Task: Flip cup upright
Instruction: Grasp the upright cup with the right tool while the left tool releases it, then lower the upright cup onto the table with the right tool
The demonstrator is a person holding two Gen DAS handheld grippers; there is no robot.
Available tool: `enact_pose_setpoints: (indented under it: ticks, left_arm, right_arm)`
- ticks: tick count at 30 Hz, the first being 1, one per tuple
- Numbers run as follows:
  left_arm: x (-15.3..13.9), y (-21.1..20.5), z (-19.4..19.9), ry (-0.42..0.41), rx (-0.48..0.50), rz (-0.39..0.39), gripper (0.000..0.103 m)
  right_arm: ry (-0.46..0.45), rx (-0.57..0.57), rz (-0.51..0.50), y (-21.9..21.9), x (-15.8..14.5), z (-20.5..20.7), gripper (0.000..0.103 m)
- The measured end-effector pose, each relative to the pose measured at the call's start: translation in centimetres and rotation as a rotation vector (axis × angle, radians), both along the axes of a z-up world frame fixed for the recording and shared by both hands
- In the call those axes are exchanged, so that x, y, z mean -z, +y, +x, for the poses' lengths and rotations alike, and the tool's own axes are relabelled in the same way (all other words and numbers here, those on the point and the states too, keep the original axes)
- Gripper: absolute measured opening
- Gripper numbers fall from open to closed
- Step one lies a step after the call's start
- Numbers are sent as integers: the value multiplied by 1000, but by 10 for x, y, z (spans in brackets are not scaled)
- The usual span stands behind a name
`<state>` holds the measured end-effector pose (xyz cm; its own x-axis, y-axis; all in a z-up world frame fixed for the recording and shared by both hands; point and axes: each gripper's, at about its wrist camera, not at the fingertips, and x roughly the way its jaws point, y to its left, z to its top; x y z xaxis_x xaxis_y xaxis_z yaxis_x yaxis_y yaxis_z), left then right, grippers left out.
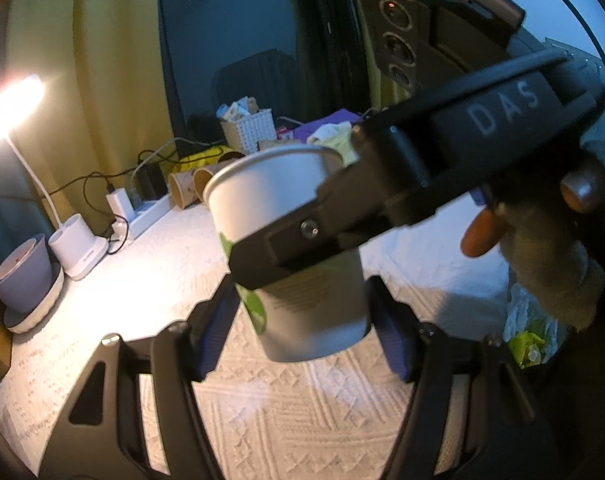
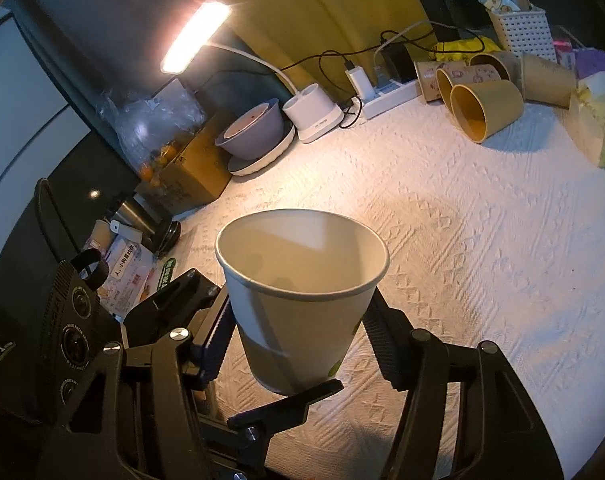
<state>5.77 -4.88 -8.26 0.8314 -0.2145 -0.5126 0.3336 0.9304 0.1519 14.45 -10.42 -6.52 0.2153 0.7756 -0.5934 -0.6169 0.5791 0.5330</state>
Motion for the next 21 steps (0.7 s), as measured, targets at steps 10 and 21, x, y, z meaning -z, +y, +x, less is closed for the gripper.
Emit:
enact_pose_setpoints:
  ticks: [10,21]
  left_arm:
    - [10,3,13,129,-14,-43,67]
    - [19,41,36,258,-133,-194,68]
  right_arm:
    - [-20,48,-8,-9,3,15,64]
    - [-207,234,-223,-20,13,36,64]
